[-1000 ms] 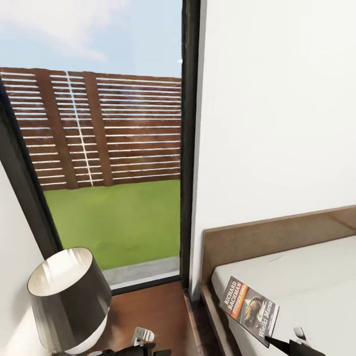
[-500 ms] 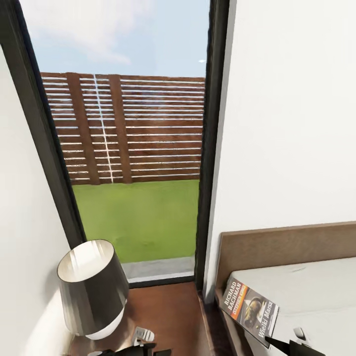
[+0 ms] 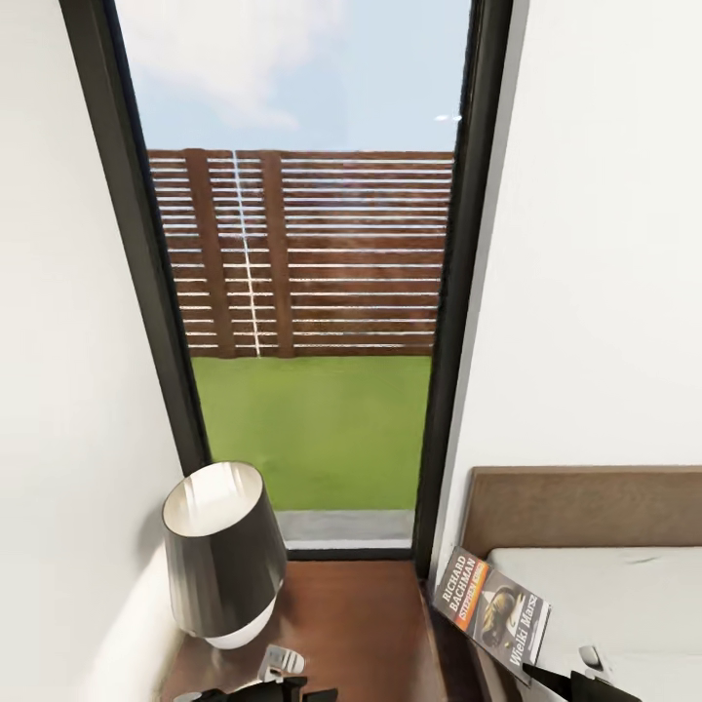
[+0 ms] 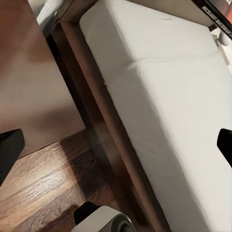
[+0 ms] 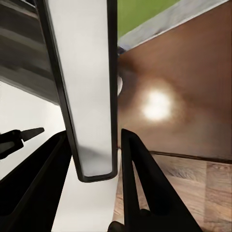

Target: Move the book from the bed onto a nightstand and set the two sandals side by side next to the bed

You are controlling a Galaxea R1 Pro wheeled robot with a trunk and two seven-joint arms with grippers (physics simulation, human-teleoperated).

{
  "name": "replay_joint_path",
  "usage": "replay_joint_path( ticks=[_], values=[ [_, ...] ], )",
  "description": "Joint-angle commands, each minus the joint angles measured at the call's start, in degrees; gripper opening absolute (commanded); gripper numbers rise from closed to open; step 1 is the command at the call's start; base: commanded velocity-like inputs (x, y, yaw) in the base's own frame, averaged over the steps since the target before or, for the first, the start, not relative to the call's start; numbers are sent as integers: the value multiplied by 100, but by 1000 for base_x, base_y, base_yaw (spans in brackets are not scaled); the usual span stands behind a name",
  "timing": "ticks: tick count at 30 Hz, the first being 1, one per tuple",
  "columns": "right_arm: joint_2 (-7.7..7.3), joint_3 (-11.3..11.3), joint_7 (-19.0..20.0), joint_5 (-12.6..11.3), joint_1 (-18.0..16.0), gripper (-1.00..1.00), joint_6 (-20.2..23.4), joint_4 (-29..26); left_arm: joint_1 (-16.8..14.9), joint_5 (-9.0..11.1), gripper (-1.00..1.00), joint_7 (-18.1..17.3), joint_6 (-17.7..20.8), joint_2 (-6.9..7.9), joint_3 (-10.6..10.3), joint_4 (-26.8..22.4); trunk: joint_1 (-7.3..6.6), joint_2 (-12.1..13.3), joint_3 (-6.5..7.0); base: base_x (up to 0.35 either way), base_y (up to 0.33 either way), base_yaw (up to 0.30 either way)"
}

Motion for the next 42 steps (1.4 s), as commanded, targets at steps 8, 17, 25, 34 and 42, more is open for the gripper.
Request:
replay_joint_path(
  ticks=[8, 17, 25, 34, 42],
  values=[
    [-2, -34, 27, -36, -8, -100, 52, 13, -8, 38, 100, -4, -52, -1, -51, 11, 2, -8, -9, 0, 0, 205],
    [-2, -34, 10, -36, -7, -100, 49, 22, -6, 38, 100, 1, -52, -1, -51, 11, 2, -8, -9, 0, 0, 9],
    [-2, -34, 17, -36, -7, -100, -344, 22, -9, 38, 100, -3, -52, -1, -51, 11, 2, -8, -9, 0, 0, 0],
    [7, -34, 10, -36, -7, -100, -390, 22, -8, 38, 100, 0, -52, 11, -51, 11, 2, -8, -9, 64, 0, 0],
    [7, -36, 12, -36, -7, -100, -391, 22, -6, 42, 100, 4, -52, 16, -51, 11, 2, -8, -9, 168, 0, 0]
  ],
)
